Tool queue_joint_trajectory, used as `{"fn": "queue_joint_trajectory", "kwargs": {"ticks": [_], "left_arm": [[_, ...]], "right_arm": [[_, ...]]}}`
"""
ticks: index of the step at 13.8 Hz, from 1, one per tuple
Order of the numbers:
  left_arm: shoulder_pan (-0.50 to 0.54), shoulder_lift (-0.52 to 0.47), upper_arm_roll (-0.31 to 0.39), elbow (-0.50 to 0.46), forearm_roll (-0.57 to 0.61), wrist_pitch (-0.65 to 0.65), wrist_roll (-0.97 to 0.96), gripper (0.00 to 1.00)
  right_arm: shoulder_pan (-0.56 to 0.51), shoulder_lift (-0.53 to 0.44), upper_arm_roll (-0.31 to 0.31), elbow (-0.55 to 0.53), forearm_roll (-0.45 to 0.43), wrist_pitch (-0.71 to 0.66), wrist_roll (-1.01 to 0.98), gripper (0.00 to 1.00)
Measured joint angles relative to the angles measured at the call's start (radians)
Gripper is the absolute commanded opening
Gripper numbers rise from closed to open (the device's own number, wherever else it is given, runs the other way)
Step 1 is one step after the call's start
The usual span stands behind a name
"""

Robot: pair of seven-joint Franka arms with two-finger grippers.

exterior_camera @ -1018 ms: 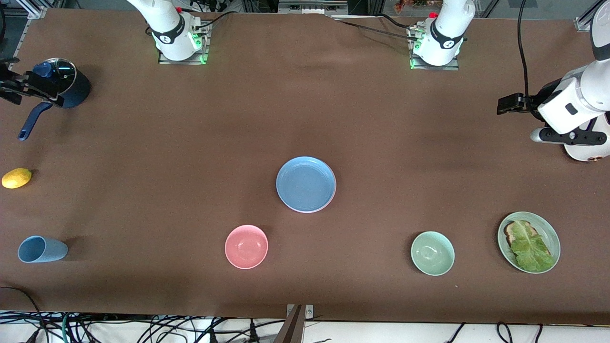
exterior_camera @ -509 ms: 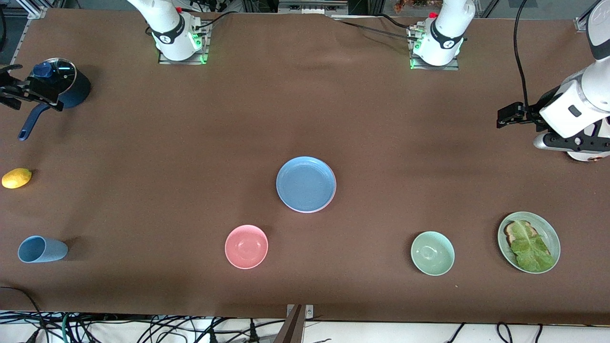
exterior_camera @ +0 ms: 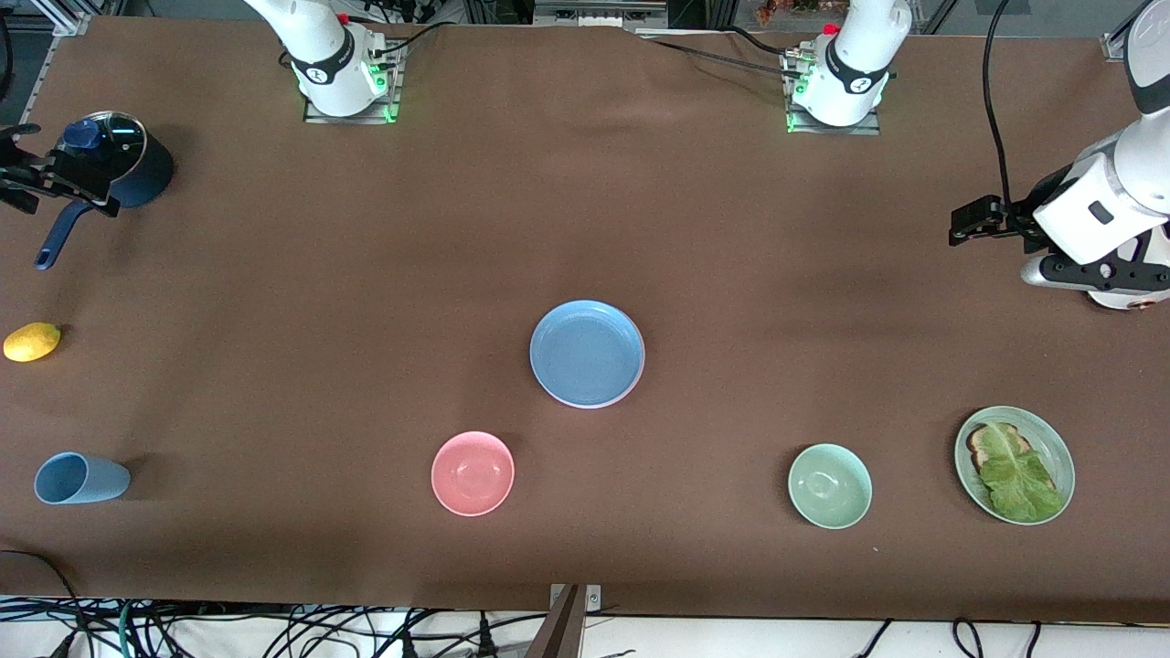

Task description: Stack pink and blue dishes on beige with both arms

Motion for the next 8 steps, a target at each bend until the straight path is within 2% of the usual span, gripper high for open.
{"fn": "queue_joint_trajectory", "kwargs": {"ticks": [8], "left_arm": [[0.0, 0.0, 0.0, 0.0, 0.0, 0.0, 0.0, 1.0]], "right_arm": [[-0.002, -0.012, 0.003, -0.027, 0.003, 0.044, 0.037, 1.0]]}}
